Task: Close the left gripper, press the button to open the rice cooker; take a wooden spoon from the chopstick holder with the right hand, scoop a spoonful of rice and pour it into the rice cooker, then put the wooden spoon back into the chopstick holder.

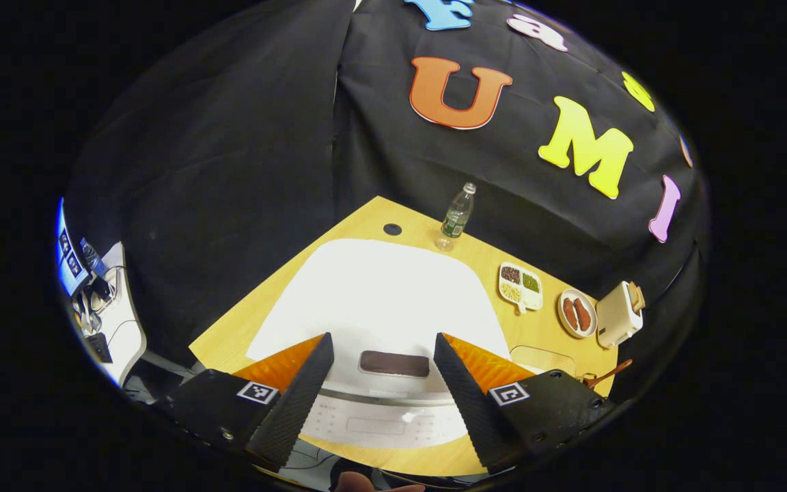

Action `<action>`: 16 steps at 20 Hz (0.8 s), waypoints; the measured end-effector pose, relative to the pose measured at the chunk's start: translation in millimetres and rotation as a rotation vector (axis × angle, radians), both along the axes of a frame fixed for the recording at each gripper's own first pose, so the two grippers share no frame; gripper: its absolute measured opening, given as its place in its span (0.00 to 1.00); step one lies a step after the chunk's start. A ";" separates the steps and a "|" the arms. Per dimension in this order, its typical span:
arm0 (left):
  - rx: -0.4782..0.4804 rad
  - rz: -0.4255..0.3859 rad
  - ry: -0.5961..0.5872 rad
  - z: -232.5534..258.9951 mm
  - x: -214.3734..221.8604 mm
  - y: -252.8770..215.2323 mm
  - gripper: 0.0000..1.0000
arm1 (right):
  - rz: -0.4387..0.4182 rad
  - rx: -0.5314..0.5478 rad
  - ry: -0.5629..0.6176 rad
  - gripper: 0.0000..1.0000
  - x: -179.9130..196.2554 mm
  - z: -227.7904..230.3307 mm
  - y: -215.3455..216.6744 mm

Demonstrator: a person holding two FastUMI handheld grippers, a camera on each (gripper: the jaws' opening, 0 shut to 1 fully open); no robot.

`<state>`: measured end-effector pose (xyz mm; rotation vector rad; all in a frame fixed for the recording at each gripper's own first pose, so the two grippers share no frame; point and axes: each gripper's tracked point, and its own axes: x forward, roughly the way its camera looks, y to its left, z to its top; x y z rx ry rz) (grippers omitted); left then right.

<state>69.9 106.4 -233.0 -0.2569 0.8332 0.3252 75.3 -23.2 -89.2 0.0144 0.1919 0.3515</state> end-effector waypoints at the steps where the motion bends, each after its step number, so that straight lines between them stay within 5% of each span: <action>1: 0.006 -0.005 0.006 -4.7 -2.4 -0.7 0.97 | -0.002 0.006 0.007 0.99 -0.8 -0.7 -0.6; 16: 0.105 -0.078 0.076 -37.8 -29.8 -4.5 0.98 | -0.035 0.036 0.040 1.00 -0.6 -12.9 0.6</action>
